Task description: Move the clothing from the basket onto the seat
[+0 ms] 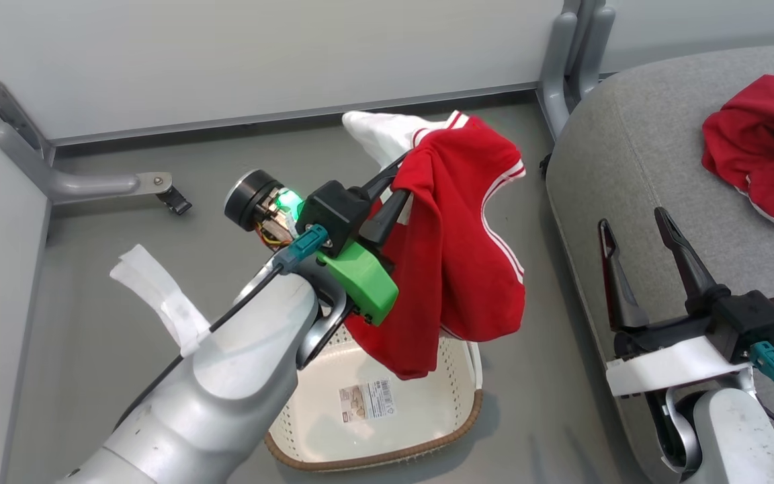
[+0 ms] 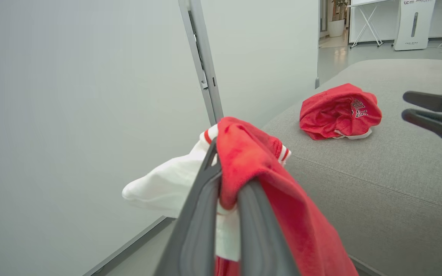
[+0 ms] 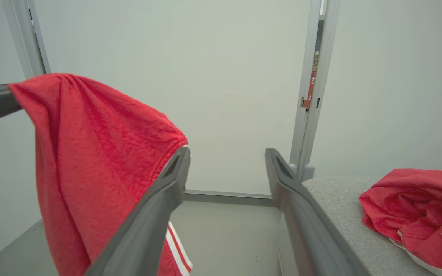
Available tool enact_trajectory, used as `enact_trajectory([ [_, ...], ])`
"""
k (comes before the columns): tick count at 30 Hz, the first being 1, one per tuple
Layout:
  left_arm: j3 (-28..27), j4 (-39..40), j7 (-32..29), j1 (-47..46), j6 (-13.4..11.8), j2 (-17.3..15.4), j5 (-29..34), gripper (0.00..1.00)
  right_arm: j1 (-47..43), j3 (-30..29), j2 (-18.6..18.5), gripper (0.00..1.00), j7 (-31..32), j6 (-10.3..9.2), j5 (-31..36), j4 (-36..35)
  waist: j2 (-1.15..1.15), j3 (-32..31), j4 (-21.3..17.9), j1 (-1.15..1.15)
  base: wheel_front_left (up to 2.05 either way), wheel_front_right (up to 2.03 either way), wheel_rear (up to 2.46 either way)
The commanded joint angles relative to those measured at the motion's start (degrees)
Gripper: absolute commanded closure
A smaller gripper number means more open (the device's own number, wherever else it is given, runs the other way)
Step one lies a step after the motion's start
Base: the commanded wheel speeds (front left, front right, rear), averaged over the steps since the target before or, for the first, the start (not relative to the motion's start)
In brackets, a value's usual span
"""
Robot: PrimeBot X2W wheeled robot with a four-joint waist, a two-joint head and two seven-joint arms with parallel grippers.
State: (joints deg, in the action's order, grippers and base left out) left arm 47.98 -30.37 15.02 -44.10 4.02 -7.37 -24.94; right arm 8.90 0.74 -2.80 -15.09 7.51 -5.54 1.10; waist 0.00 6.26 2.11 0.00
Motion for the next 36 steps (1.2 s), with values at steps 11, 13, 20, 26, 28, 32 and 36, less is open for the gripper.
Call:
enact_trajectory([
  [11, 0.21, 1.54, -0.53, -4.08, -0.64, 1.48, -0.09, 1.00, -1.00, 0.64, -0.18, 0.00, -0.11, -0.05, -0.78, -1.09, 0.00, -1.30, 0.28, 0.00, 0.00, 0.00, 0.00],
  [13, 0.39, 1.29, -0.54, -4.18, -0.62, 1.50, -0.14, 1.00, -0.80, 1.10, -0.17, 0.00, -0.11, -0.04, -0.87, -1.72, 0.00, -1.37, 0.22, 0.00, 0.00, 0.00, 0.00],
  [20, 0.95, -0.04, -0.45, -4.31, -0.72, 1.60, -0.21, 1.00, 0.40, 5.58, -0.17, 0.00, -0.11, -0.04, -1.20, -5.69, 0.00, -1.27, -0.08, 0.00, 0.00, 0.00, 0.00],
  [26, 1.34, -0.60, -0.37, -5.16, -1.11, 2.09, -0.19, 1.00, 2.53, 11.94, -0.18, 0.00, -0.11, -0.04, -1.30, -4.93, 0.00, -0.55, 0.00, 0.00, 0.00, 0.00, 0.00],
  [28, 1.68, -0.49, -0.41, -5.50, -1.21, 2.39, -0.14, 1.00, 3.67, 13.75, -0.18, 0.00, -0.11, -0.05, -1.13, -3.67, 0.00, -0.16, 0.30, 0.00, 0.00, 0.00, 0.00],
  [32, 2.46, 0.03, -0.63, -6.55, -1.28, 3.04, -0.10, 1.00, 6.16, 16.23, -0.18, 0.00, -0.11, -0.04, -0.21, -0.18, 0.00, 0.91, 1.13, 0.00, 0.00, 0.00, 0.00],
  [36, 3.23, 0.98, -0.62, -7.13, -1.56, 3.63, -0.19, 1.00, 9.13, 17.30, -0.18, 0.00, -0.11, -0.05, 1.10, 3.08, 0.00, 2.14, 1.92, 0.00, 0.00, 0.00, 0.00],
])
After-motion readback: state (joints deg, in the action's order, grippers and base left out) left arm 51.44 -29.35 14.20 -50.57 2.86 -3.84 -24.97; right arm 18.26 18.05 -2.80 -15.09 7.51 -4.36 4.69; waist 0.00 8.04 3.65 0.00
